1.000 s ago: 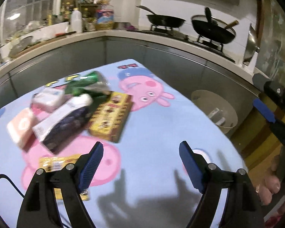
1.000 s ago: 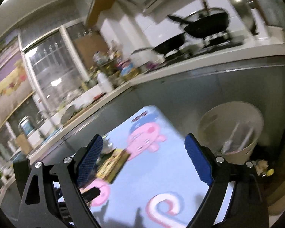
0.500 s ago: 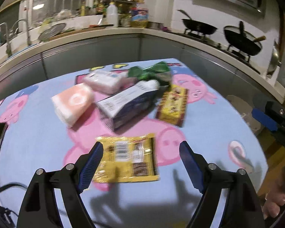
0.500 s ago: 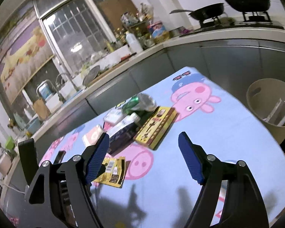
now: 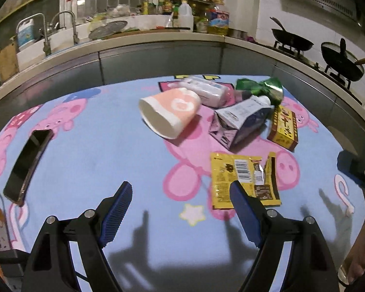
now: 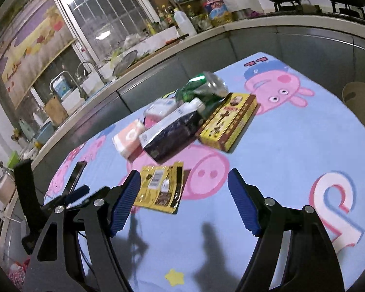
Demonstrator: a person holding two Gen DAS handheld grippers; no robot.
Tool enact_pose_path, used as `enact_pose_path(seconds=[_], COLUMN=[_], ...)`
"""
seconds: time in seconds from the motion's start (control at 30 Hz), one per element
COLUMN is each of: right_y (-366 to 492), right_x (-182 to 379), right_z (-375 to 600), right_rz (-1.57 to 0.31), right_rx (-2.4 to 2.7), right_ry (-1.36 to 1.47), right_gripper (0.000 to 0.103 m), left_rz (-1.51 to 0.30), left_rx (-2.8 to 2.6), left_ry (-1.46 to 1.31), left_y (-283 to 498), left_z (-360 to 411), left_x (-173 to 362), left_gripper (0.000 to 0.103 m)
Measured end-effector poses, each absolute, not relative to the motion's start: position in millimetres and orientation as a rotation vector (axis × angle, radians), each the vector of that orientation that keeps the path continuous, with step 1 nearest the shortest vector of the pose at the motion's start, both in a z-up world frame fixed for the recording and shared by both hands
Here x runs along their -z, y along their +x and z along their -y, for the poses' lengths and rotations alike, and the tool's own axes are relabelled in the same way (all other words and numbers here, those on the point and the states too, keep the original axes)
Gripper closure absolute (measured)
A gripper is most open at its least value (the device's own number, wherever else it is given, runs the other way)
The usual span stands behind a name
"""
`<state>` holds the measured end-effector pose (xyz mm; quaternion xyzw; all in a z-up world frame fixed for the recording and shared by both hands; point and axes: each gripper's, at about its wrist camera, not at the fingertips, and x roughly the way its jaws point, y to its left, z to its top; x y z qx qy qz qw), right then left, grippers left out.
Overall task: Collect trash
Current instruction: 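Move both open tools toward the green can and the milk carton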
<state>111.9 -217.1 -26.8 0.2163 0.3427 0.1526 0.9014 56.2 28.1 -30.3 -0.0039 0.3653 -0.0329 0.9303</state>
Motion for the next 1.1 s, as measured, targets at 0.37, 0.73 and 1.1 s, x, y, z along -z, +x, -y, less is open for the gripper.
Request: enact_pose_path(seconds=[0.37,0.73,1.1], right_y=[91,90,96], right_x=[17,16,23], right_z=[204,202,208], right_rz=[-0.7,-0.708,-0.722], right_rx=[-0.332,-0.347,-0.342], right_ry=[0.429,0.438,0.474], right_gripper=[0.032,0.032,0.032], left_rz=[-0.671,-0.688,-0.715], left_rx=[0.049,0.021,0.004], left_ry=[0.053,0.075,0.082], left_y=[48,50,62], left_z=[-28,-32,-30], left_x=[10,11,15], left_gripper=[0.021,0.021,0.021])
